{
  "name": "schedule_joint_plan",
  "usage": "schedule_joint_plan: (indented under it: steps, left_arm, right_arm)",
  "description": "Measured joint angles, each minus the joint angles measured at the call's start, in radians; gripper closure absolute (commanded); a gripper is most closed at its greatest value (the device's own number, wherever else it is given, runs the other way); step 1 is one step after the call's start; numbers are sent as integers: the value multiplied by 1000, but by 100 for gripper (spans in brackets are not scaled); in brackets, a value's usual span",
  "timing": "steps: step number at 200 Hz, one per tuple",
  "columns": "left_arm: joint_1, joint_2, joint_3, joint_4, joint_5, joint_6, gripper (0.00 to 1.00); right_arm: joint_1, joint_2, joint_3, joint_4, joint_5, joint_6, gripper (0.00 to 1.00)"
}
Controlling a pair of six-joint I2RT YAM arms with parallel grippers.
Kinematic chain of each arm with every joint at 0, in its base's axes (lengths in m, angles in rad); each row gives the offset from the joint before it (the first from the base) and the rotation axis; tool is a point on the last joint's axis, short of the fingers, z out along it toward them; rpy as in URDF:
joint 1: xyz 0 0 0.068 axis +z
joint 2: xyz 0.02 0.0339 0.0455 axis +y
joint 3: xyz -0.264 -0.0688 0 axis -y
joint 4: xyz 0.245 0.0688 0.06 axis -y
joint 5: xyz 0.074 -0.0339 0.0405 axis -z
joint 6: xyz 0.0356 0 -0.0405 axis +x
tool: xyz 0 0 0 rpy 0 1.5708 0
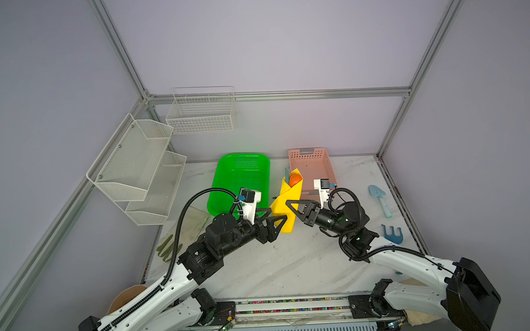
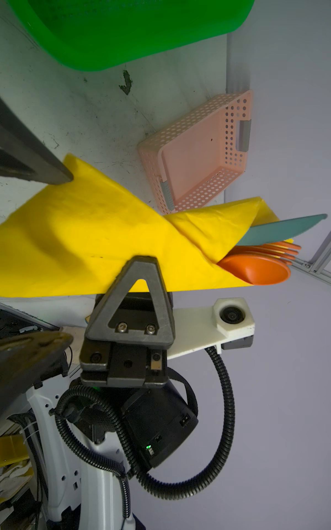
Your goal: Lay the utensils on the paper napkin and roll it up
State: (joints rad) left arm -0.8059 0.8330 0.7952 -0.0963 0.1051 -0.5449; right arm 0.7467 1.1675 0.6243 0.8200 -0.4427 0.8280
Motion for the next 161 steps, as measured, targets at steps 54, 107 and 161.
schedule_joint_plan:
  steps: [54, 107, 161]
  left_arm:
    - [0, 44, 0, 51, 3, 8, 25]
    - [0, 88, 0, 74, 37, 8, 47]
    - [0, 96, 0, 101, 82, 6, 63]
  right_arm:
    - [0, 13, 0, 44, -22, 23, 100]
    - [0, 13, 0, 73, -26, 37, 100]
    - [0, 30, 0, 126, -34, 59, 100]
